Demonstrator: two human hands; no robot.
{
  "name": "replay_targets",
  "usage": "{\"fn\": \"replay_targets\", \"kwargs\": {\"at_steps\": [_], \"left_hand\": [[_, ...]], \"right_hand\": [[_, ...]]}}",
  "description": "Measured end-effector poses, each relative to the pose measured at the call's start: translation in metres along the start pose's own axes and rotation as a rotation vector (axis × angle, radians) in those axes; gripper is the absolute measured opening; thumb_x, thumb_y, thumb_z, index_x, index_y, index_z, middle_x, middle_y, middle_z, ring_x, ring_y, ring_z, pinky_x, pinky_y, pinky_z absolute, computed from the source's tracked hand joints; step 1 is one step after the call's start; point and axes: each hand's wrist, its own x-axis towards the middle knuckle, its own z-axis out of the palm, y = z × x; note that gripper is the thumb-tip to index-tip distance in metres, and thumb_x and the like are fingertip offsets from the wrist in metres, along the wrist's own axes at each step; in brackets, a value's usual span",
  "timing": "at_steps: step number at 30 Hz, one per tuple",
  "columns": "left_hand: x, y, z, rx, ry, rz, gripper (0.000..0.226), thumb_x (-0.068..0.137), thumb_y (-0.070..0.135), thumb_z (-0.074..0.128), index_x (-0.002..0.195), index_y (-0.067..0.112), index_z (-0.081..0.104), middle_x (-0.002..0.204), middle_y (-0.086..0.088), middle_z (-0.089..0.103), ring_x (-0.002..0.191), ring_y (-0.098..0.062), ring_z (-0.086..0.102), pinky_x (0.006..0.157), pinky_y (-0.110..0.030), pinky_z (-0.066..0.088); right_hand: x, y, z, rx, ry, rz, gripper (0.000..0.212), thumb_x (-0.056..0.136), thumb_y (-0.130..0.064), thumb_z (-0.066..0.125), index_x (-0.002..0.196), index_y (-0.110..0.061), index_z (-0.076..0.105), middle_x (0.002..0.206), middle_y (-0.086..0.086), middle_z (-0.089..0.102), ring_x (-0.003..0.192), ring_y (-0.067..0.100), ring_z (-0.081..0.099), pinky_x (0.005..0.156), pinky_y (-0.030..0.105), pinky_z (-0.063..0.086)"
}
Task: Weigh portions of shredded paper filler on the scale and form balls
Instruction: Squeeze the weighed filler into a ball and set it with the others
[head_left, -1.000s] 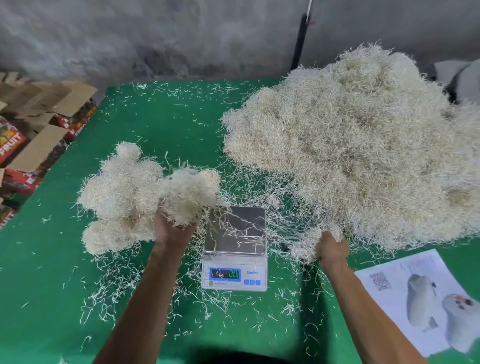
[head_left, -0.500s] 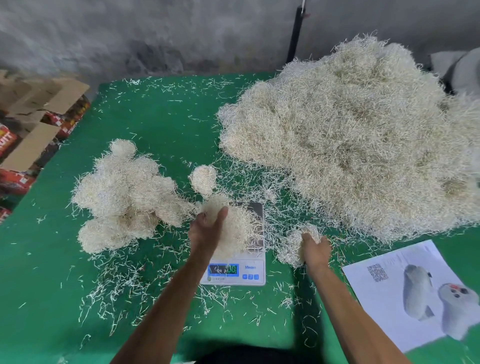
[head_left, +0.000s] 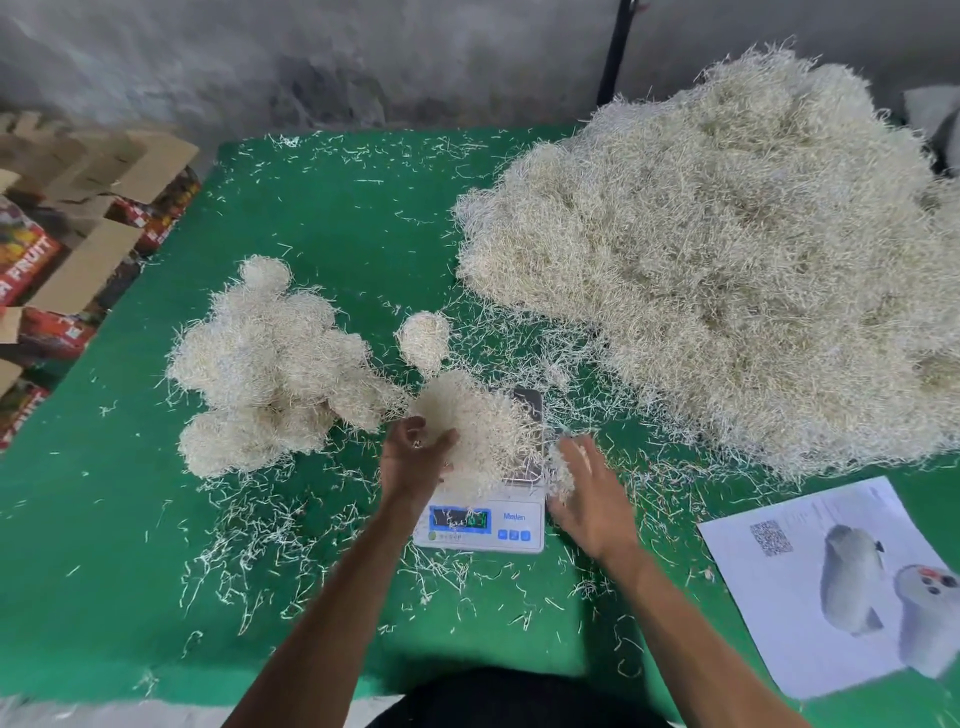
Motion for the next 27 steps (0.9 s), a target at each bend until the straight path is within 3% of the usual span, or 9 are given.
{"fn": "replay_targets", "kwargs": {"at_steps": [2,5,8,10,14,17,21,24,27], "left_hand": [[-0.001,0.0,0.003,0.005,-0.003,0.037,0.044,0.087,0.028,0.077,0.122,0.013,0.055,0.118,-0.005,0.064,0.087,-0.024,0.073,0.066,-0.039,0.062],[-0.001,-0.002,0.001,-0.233,-0.053,0.024,0.03,0.087,0.022,0.077,0.112,0.016,0.061,0.112,-0.005,0.068,0.086,-0.017,0.075,0.069,-0.028,0.061],[0.0,-0.01,-0.006,-0.274,-0.018,0.055,0.037,0.087,0.025,0.077,0.119,0.015,0.063,0.108,-0.004,0.072,0.084,-0.016,0.075,0.068,-0.023,0.059],[0.001,-0.016,-0.012,-0.221,0.04,0.051,0.046,0.083,0.032,0.08,0.124,0.018,0.062,0.101,-0.002,0.075,0.082,-0.014,0.075,0.065,-0.026,0.06],[0.003,-0.024,-0.019,-0.153,0.138,0.073,0.04,0.083,0.034,0.08,0.116,0.017,0.064,0.081,0.014,0.074,0.067,0.003,0.068,0.054,-0.019,0.056],[0.004,-0.03,-0.018,-0.173,0.136,0.063,0.034,0.085,0.03,0.077,0.112,0.014,0.064,0.09,0.007,0.072,0.075,-0.016,0.073,0.061,-0.034,0.061],[0.0,-0.037,-0.014,-0.176,0.121,0.095,0.027,0.089,0.029,0.074,0.111,0.016,0.064,0.086,0.011,0.073,0.075,-0.027,0.071,0.053,-0.03,0.06],[-0.002,-0.039,-0.011,-0.194,0.107,0.09,0.026,0.091,0.027,0.073,0.111,0.013,0.065,0.091,-0.006,0.074,0.08,-0.025,0.072,0.058,-0.029,0.06],[-0.003,-0.038,-0.012,-0.193,0.111,0.107,0.028,0.09,0.027,0.073,0.112,0.011,0.065,0.093,-0.006,0.074,0.08,-0.022,0.074,0.057,-0.027,0.06]], "right_hand": [[0.0,0.0,0.009,-0.145,-0.115,0.002,0.094,0.098,-0.044,0.064,0.164,-0.04,-0.002,0.172,-0.005,-0.013,0.148,0.025,0.041,0.127,0.051,0.022],[0.003,-0.002,0.016,-0.247,-0.143,0.073,0.076,0.101,-0.045,0.057,0.164,-0.028,0.018,0.172,0.006,0.011,0.155,0.034,0.025,0.124,0.052,0.027],[0.01,-0.002,0.012,-0.102,-0.112,0.201,0.063,0.101,-0.033,0.063,0.155,-0.019,0.034,0.153,0.014,0.041,0.118,0.028,0.064,0.094,0.036,0.059],[0.013,0.0,0.007,0.069,-0.049,0.282,0.058,0.1,-0.028,0.066,0.149,-0.014,0.039,0.126,0.013,0.059,0.087,0.02,0.07,0.064,0.023,0.057],[0.022,0.01,-0.01,0.723,0.263,0.599,0.047,0.097,-0.023,0.072,0.136,-0.003,0.053,0.089,0.006,0.068,0.064,0.021,0.069,0.045,0.025,0.052],[0.022,0.024,-0.018,1.129,0.399,0.91,0.074,0.098,-0.034,0.07,0.154,0.0,0.035,0.078,0.005,0.059,0.055,0.016,0.05,0.05,0.028,0.045],[0.014,0.033,-0.015,1.239,0.441,0.936,0.097,0.096,-0.039,0.072,0.163,-0.001,0.013,0.075,-0.007,0.033,0.059,0.009,0.028,0.059,0.025,0.032],[0.012,0.031,-0.012,1.292,0.484,0.934,0.099,0.096,-0.038,0.073,0.164,-0.002,0.01,0.077,-0.006,0.035,0.063,0.01,0.03,0.071,0.03,0.04],[0.013,0.026,-0.013,1.352,0.593,0.937,0.102,0.092,-0.038,0.075,0.163,-0.002,0.011,0.094,0.004,0.047,0.067,0.01,0.037,0.09,0.039,0.047]]}}
